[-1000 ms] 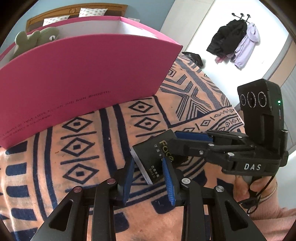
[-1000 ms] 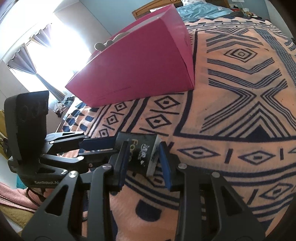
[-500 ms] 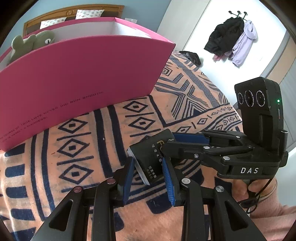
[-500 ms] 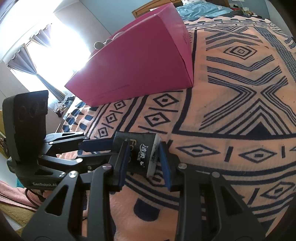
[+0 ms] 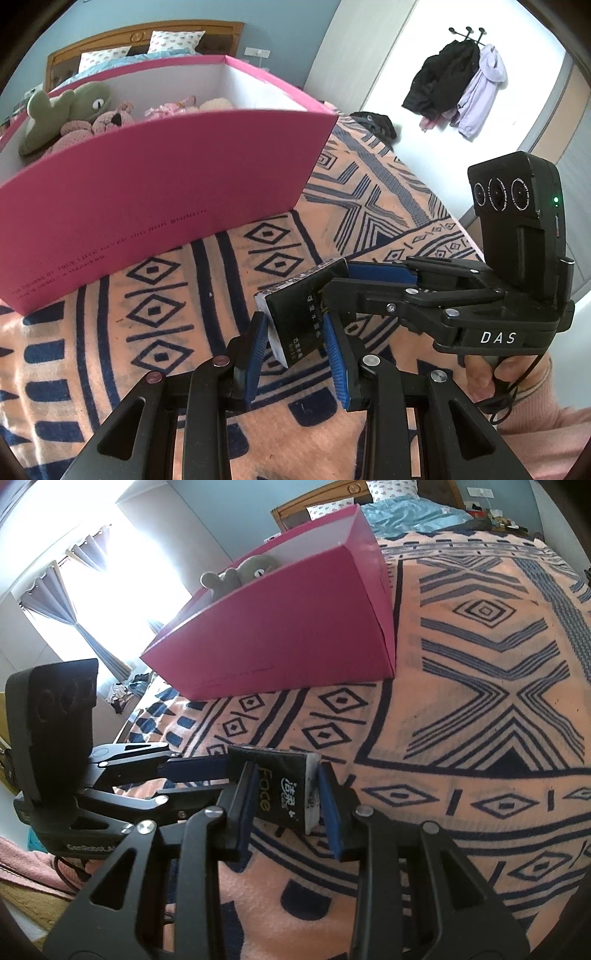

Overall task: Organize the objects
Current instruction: 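Lift the black pack and carry it toward the pink box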

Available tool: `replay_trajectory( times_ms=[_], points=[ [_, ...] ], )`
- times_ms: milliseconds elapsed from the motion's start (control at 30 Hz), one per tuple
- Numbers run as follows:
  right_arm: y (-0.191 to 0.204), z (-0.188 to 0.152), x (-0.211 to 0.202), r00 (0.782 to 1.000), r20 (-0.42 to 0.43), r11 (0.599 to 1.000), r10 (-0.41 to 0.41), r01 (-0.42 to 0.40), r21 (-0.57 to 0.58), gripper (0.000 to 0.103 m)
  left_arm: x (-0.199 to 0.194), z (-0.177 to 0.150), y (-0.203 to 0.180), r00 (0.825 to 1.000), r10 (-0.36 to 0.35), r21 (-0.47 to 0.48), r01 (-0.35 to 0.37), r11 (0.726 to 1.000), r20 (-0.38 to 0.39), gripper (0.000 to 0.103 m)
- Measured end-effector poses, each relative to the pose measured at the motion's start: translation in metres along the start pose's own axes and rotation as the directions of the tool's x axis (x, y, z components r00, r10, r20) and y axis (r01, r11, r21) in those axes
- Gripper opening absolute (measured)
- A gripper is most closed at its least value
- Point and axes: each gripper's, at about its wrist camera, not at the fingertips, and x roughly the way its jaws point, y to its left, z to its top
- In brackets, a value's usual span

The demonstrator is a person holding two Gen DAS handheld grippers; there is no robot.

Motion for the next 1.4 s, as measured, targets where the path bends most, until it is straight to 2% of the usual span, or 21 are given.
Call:
replay_trajectory(
  times_ms=[1400],
  points=[
    [0.026, 0.032, -0.033, 0.994, 0.110, 0.995, -0.010, 0.021, -0.094, 0.036, -0.042, 0.027, -0.015, 0.991, 0.019, 0.076, -0.030, 0.997, 0.134, 0.032]
  ],
)
